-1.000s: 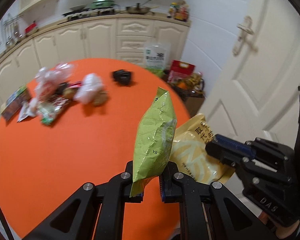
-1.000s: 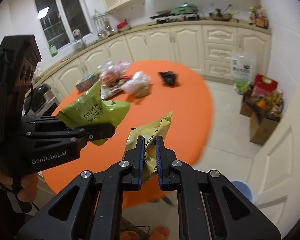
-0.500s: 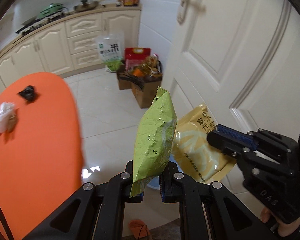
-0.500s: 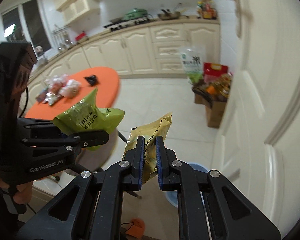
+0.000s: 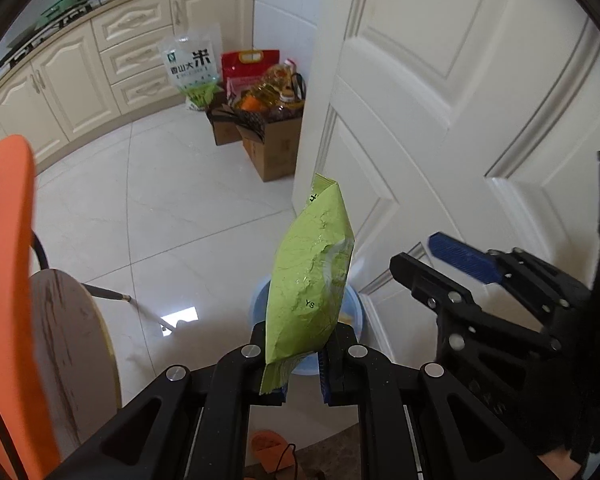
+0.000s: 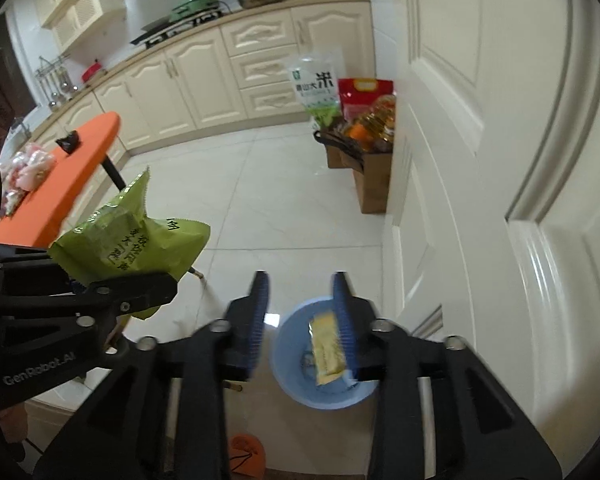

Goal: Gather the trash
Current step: 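Carry both bags to the blue bin and open both grippers over it, then return to the table and grasp the milk carton with the left gripper, then grasp the black plastic bag with the right gripper while the left holds the carton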

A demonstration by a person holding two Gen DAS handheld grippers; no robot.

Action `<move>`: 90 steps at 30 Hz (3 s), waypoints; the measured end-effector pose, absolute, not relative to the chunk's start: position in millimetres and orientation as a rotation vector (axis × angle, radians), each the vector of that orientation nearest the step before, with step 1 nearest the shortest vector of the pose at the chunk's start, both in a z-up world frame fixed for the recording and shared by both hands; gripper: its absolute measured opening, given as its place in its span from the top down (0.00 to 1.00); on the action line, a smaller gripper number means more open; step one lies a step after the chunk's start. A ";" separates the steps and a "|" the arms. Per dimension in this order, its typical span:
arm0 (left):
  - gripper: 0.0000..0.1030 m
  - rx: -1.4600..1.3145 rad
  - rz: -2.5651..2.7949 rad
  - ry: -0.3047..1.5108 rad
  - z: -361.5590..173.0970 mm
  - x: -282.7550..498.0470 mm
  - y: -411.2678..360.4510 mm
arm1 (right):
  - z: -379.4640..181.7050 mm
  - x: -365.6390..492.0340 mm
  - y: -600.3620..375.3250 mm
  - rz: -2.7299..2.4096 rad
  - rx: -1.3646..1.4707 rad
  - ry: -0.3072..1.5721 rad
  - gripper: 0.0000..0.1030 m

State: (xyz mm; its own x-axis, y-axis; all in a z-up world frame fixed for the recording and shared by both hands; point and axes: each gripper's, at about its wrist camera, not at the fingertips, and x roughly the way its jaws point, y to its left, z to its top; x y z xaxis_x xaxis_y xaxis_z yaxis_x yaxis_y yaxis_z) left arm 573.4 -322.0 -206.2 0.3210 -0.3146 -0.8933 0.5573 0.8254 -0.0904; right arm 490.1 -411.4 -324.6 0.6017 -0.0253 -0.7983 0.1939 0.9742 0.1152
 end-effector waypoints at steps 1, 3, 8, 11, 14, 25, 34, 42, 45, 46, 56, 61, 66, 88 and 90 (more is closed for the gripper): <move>0.92 0.260 -0.578 1.114 -213.6 579.0 -329.9 | -324.9 488.4 -412.1 -0.140 0.189 0.917 0.61; 0.92 0.268 -0.580 1.126 -223.4 585.2 -340.0 | -323.1 486.3 -411.8 -0.183 0.146 0.925 0.45; 0.92 0.280 -0.577 1.150 -244.1 596.7 -359.9 | -311.5 482.0 -410.9 -0.246 0.058 0.918 0.45; 0.91 0.267 -0.583 1.150 -249.8 606.0 -370.7 | -306.3 480.3 -414.5 -0.259 0.062 0.920 0.43; 0.80 0.254 -0.589 1.153 -248.9 608.8 -367.9 | -298.3 476.6 -416.1 -0.274 0.061 0.911 0.43; 0.43 0.200 -0.536 1.060 -200.6 584.1 -315.6 | -250.2 458.8 -396.1 -0.212 0.120 0.828 0.29; 0.19 0.196 -0.376 0.831 -131.1 544.6 -199.2 | -188.6 474.4 -301.5 -0.028 0.103 0.702 0.11; 0.13 0.141 -0.197 0.731 -105.0 533.1 -72.4 | -176.4 522.0 -192.6 0.154 0.074 0.685 0.00; 0.13 0.125 -0.137 0.721 -105.5 533.0 -20.6 | -180.9 542.6 -158.3 0.210 0.065 0.696 0.00; 0.13 0.120 -0.116 0.720 -106.4 535.5 -4.8 | -182.7 552.1 -142.6 0.227 0.058 0.704 0.00; 0.07 0.069 0.146 0.717 -153.1 626.4 164.0 | -214.0 635.0 -84.1 0.265 0.023 0.771 0.00; 0.07 0.061 0.175 0.735 -178.4 679.0 213.2 | -241.8 673.8 -80.5 0.272 0.041 0.828 0.00; 0.07 0.085 0.120 0.747 -198.4 721.2 244.7 | -257.4 696.7 -80.6 0.268 0.047 0.852 0.00; 0.55 0.181 0.044 0.832 -212.2 762.5 215.4 | -287.5 774.0 -102.5 0.183 -0.021 0.937 0.01; 0.55 0.179 0.047 0.815 -206.5 749.7 215.1 | -293.2 780.2 -98.1 0.193 -0.037 0.958 0.07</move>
State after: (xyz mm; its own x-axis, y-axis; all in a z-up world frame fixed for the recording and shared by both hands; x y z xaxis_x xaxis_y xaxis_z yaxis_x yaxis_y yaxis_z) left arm 749.7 215.1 -206.5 0.6857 0.1101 -0.7195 0.0271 0.9839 0.1764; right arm 780.2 -98.1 -293.2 0.5596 0.1475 -0.8155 -0.1805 0.9821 0.0538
